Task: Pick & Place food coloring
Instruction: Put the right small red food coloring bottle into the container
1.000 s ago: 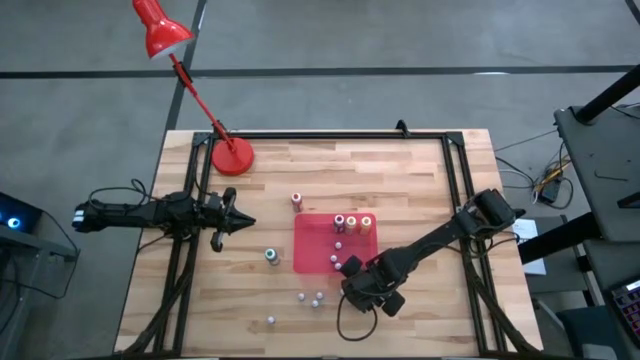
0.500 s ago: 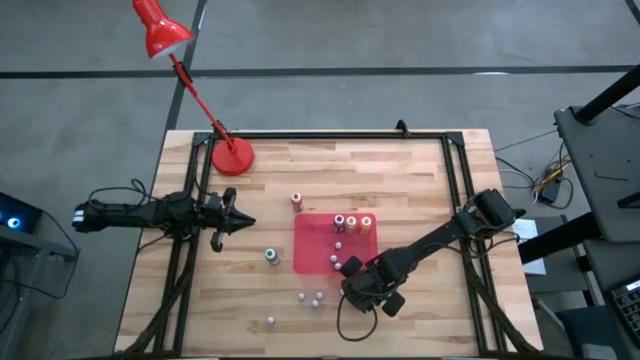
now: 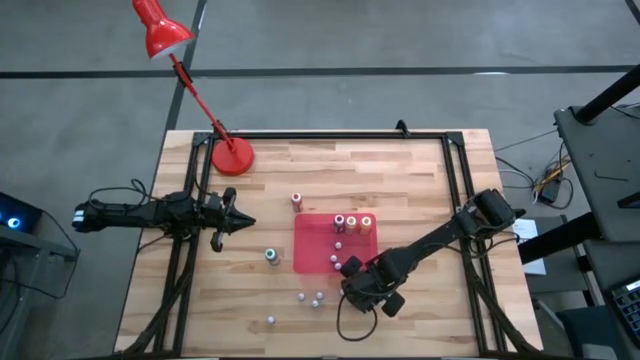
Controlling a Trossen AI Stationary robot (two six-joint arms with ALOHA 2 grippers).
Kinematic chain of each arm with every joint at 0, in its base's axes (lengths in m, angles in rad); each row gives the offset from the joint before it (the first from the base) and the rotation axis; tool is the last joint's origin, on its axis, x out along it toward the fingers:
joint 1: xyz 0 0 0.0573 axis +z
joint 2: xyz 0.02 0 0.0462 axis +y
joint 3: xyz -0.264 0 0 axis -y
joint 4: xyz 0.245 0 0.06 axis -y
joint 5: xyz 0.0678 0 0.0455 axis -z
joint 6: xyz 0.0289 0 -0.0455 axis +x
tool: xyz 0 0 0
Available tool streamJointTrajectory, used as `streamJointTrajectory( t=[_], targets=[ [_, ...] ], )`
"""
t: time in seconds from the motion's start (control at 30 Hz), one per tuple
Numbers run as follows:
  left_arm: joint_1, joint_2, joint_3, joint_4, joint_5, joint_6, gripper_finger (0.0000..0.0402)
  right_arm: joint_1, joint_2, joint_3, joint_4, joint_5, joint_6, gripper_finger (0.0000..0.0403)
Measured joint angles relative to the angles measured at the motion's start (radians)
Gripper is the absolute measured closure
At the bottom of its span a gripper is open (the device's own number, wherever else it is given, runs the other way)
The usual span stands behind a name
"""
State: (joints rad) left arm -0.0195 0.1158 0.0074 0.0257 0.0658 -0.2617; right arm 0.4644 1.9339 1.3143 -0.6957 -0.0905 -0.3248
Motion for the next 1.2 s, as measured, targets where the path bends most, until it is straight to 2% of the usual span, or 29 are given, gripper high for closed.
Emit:
streamJointTrajectory(
  t=[0.33, 0.63, 0.9, 1.2],
  targets=[
    [0.0, 0.0, 0.0, 0.0, 0.0, 0.0, 0.0402, -0.001, -0.056, 0.01, -0.009, 0.0, 0.031, 0.0342],
    [0.0, 0.0, 0.0, 0.0, 0.0, 0.0, 0.0402, -0.016, -0.17, 0.099, -0.164, 0.004, 0.091, 0.0343],
    [0.0, 0.0, 0.0, 0.001, 0.0, 0.0, 0.0402, -0.105, -0.201, 0.165, -0.243, 0.006, 0.095, 0.0344],
    [0.0, 0.0, 0.0, 0.001, 0.0, 0.0, 0.0402, -0.186, -0.154, 0.177, -0.232, 0.008, -0.098, 0.0344]
  ],
)
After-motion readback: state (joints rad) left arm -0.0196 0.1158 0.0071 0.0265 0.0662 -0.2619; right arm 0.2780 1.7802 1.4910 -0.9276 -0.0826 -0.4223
